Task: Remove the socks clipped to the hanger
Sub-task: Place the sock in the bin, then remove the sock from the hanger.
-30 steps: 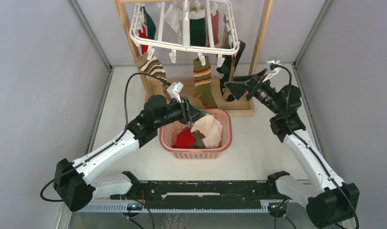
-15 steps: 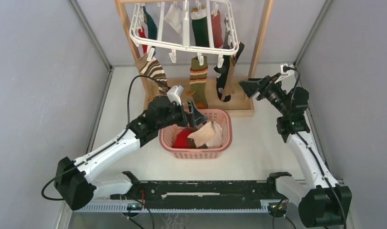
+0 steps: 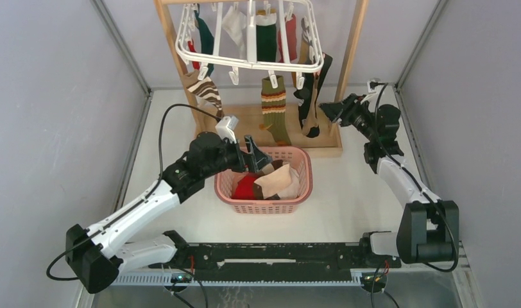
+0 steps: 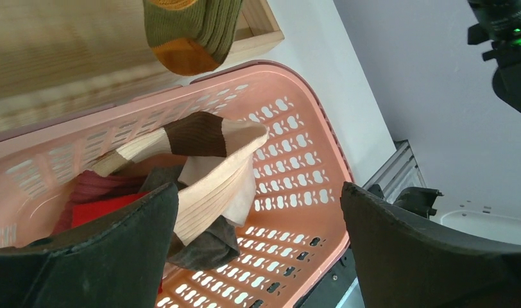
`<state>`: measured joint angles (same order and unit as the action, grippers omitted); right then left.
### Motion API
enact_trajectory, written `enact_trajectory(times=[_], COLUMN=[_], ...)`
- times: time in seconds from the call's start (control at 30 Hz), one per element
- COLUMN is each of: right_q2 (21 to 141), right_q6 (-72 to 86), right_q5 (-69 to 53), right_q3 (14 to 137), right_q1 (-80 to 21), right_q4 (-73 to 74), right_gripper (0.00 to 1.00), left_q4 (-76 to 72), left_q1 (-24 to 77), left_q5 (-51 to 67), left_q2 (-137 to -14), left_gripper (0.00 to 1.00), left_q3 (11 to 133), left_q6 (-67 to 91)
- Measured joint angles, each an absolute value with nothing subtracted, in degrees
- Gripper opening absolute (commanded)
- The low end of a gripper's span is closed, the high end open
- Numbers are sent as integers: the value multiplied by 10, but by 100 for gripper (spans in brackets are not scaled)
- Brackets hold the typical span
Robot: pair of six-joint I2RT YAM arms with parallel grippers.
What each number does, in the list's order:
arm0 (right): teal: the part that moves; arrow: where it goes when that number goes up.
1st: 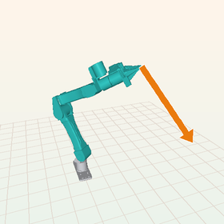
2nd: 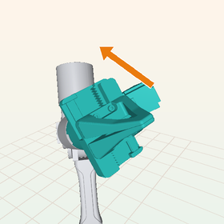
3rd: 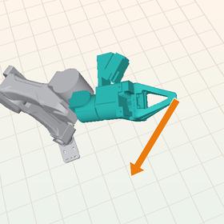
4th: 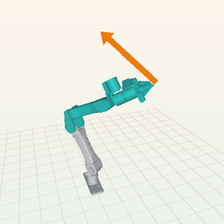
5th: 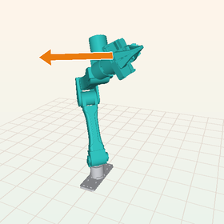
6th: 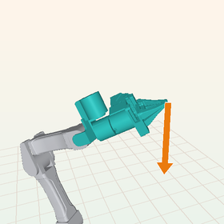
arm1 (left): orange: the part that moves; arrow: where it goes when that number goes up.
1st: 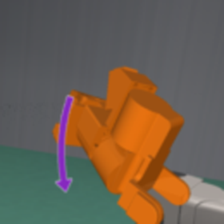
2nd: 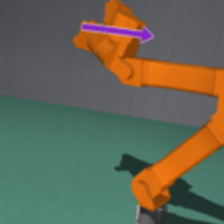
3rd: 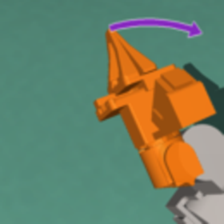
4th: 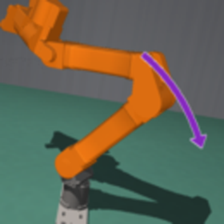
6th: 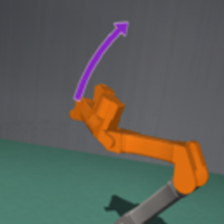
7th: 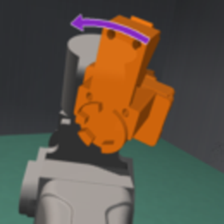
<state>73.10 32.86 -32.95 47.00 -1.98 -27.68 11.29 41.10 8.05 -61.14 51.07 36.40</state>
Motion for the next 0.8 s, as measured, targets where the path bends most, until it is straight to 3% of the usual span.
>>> enact_trajectory(times=[0.5,0.8], right_q2=[867,941], right_q6=[289,284], right_q5=[-295,-283], right_q3=[636,649], right_q1=[-56,-59], right_q4=[-283,-290], right_gripper=[61,62], left_q4=[133,144], left_q1=[411,411], left_q5=[77,76], left_q2=[-595,-591], left_gripper=[100,100], left_q3=[511,511], left_q6=[360,354])
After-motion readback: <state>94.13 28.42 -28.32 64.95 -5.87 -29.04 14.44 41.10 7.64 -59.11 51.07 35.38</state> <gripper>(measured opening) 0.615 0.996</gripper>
